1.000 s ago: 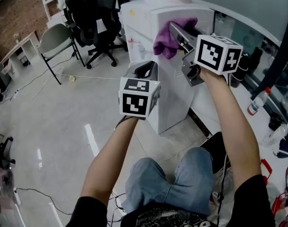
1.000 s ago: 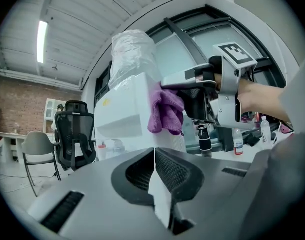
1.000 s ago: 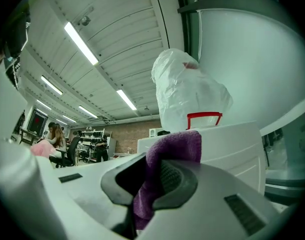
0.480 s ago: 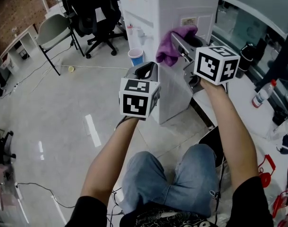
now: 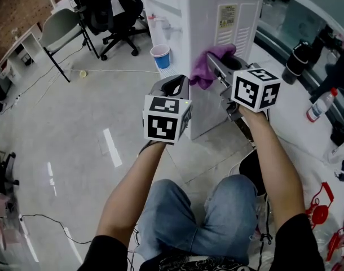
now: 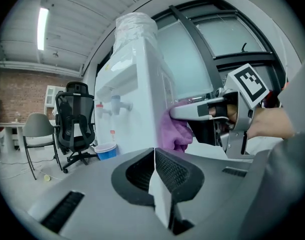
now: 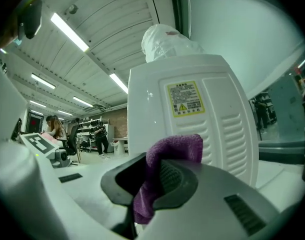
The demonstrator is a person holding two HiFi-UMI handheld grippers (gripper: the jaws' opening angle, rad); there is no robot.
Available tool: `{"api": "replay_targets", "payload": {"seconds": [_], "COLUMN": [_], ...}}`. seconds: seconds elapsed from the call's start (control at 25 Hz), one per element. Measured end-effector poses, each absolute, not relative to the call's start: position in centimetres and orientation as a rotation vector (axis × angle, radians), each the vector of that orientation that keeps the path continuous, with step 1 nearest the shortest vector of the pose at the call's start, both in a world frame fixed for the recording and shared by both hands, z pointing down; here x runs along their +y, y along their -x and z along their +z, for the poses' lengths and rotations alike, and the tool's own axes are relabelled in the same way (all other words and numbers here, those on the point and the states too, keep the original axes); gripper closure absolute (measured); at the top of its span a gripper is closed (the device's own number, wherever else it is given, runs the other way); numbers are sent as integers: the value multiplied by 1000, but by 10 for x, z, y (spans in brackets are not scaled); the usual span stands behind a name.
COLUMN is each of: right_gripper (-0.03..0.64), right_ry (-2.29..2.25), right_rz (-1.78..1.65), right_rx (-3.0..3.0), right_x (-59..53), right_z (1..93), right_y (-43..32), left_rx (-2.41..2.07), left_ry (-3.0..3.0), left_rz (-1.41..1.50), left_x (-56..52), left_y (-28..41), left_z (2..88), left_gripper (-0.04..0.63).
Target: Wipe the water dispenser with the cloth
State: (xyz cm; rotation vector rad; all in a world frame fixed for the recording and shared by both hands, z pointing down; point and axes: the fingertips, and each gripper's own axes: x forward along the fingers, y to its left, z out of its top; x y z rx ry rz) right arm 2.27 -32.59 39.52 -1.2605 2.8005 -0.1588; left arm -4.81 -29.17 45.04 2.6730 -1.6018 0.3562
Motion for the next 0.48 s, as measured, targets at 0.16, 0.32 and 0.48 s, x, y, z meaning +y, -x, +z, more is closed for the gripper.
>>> {"api": "replay_targets", "payload": {"seconds": [0.16,0.32,0.48], "right_gripper": [575,575,575], "right_ry": [1273,1285,1293], "right_rz": [-211,-246,-288], "right_rx": [2814,2830,2844], "right_x": [-325,-326,-327], "right_z": [428,459,491], "right_y": [-21,-21,-19], "left_rx": [-1584,-1563,-1558], "left_ry": [-2661,-2657,-2641], "left_rz": [378,397,417], "left_x": [-290,-292,-293], "left_y": [46,42,45], "left_z": [471,490,507], "left_gripper": [568,568,568]}}
